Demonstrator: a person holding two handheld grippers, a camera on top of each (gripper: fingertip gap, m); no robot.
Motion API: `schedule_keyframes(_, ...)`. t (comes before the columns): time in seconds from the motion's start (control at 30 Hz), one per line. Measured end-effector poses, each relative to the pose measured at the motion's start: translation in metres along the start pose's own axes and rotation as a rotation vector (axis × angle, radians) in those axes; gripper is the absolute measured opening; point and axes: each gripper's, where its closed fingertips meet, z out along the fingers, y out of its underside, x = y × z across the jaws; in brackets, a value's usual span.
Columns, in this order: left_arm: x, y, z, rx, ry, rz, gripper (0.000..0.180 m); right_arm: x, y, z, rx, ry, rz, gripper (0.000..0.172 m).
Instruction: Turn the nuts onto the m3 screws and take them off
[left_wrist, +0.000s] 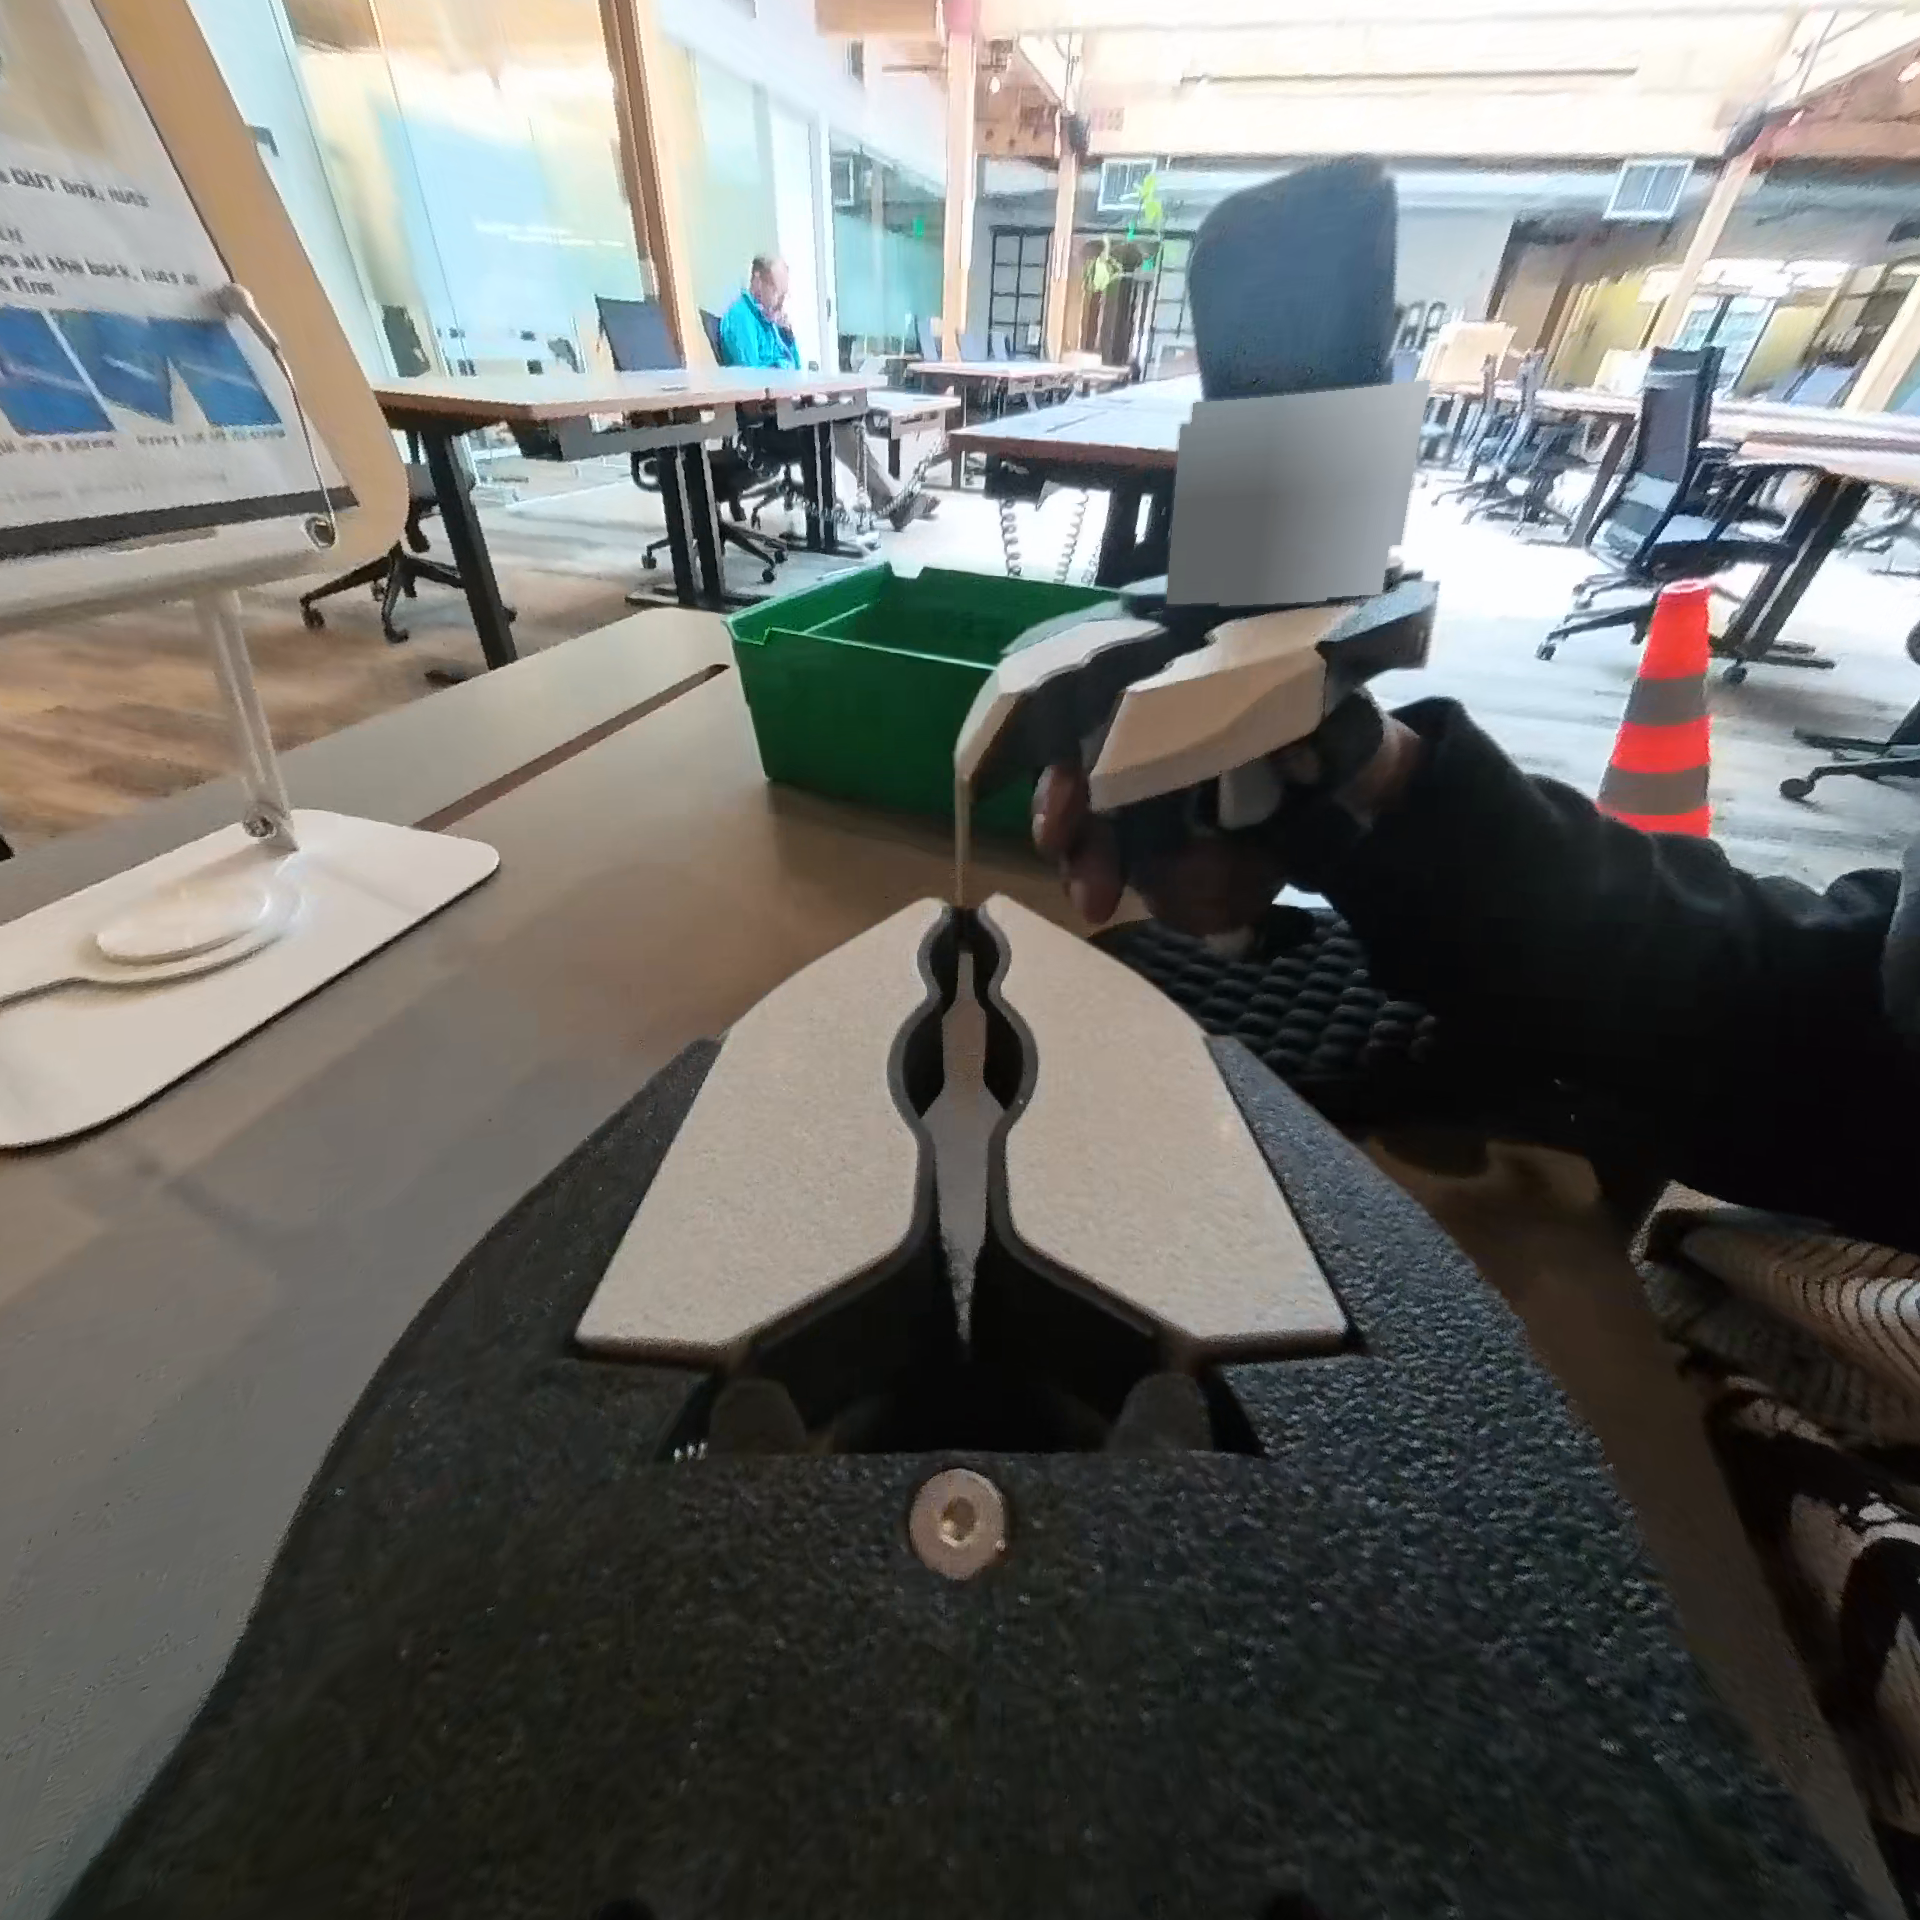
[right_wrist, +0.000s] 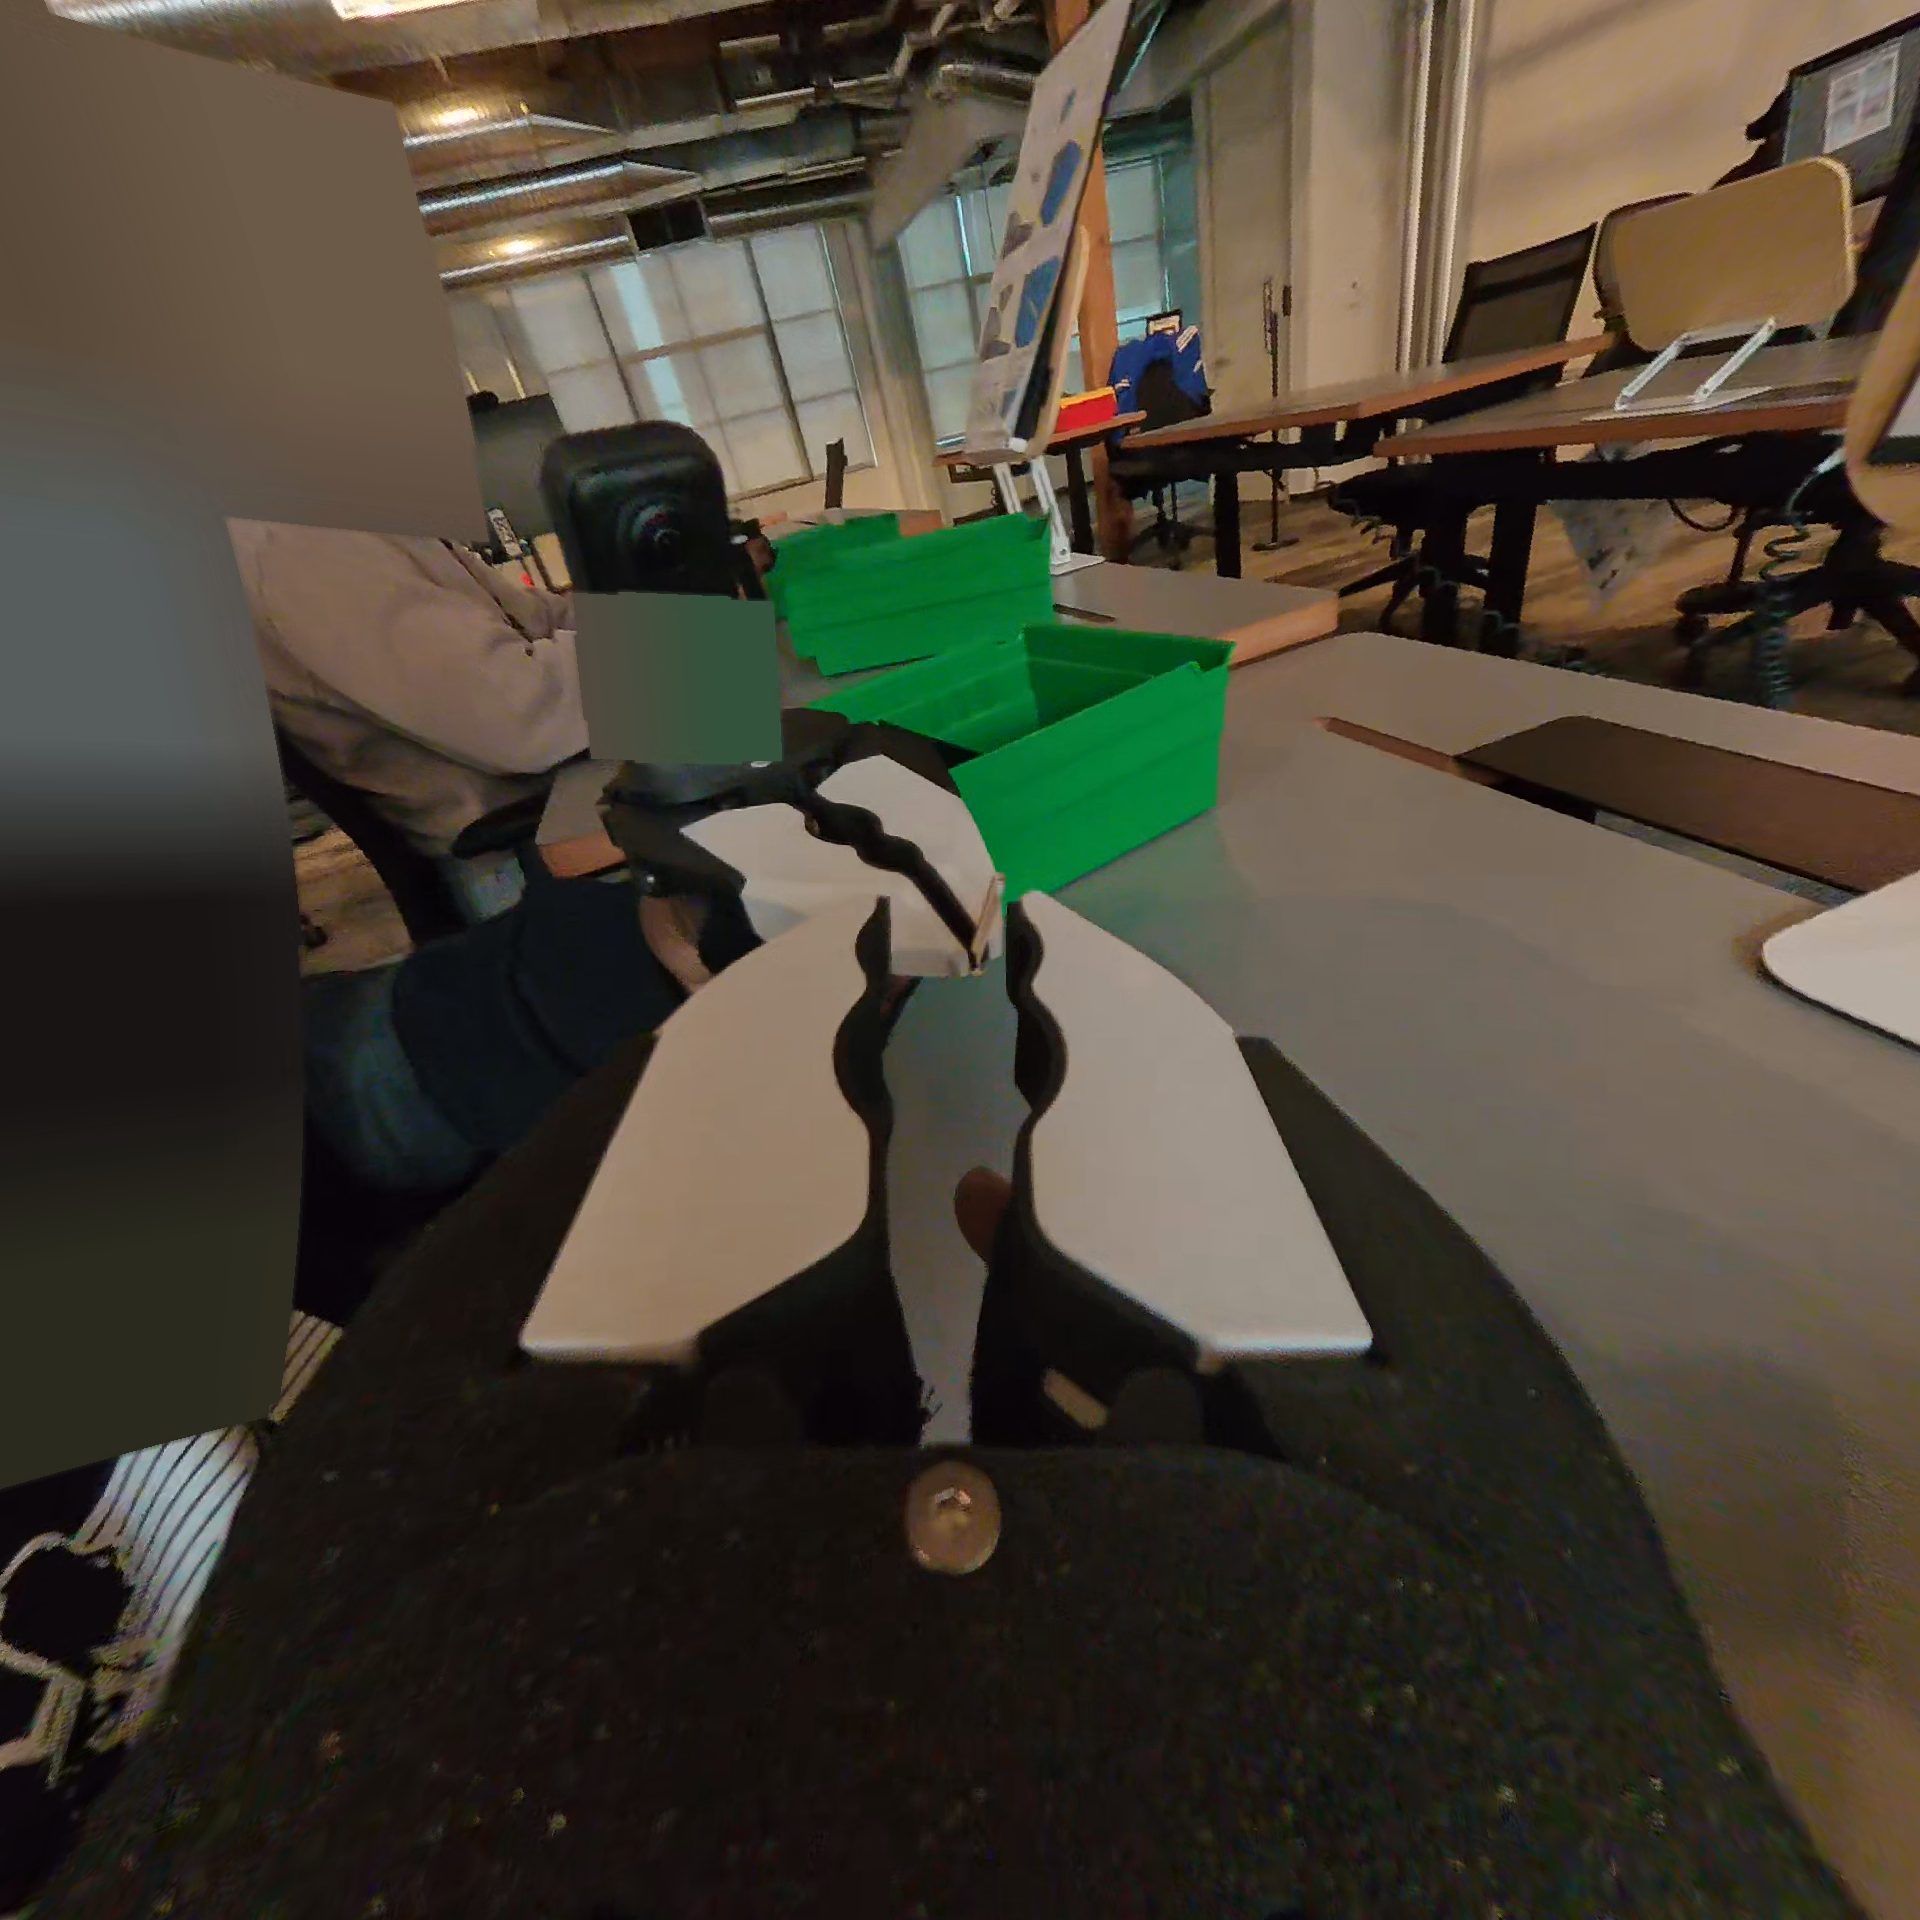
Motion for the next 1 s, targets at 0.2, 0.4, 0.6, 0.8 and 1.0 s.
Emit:
schedule_keyframes(0.2, 0.006, -0.002, 0.000, 0.020, 0.019, 0.005, 0.001, 0.004, 0.005, 0.010, -0.027, 0.036, -0.009, 0.003)
schedule_keyframes(0.4, 0.007, 0.010, -0.002, -0.025, 0.039, 0.019, 0.019, -0.005, 0.006, 0.012, -0.116, 0.036, -0.100, 0.001)
schedule_keyframes(0.6, 0.015, 0.024, 0.000, -0.057, 0.085, 0.016, 0.026, -0.014, 0.005, 0.017, -0.197, 0.017, -0.165, 0.001)
schedule_keyframes(0.8, 0.020, 0.026, -0.002, -0.041, 0.122, 0.003, 0.021, -0.015, 0.016, 0.022, -0.278, -0.001, -0.157, 0.001)
schedule_keyframes(1.0, 0.023, 0.030, -0.001, -0.057, 0.138, 0.011, 0.012, -0.018, 0.021, 0.024, -0.308, -0.018, -0.155, 0.001)
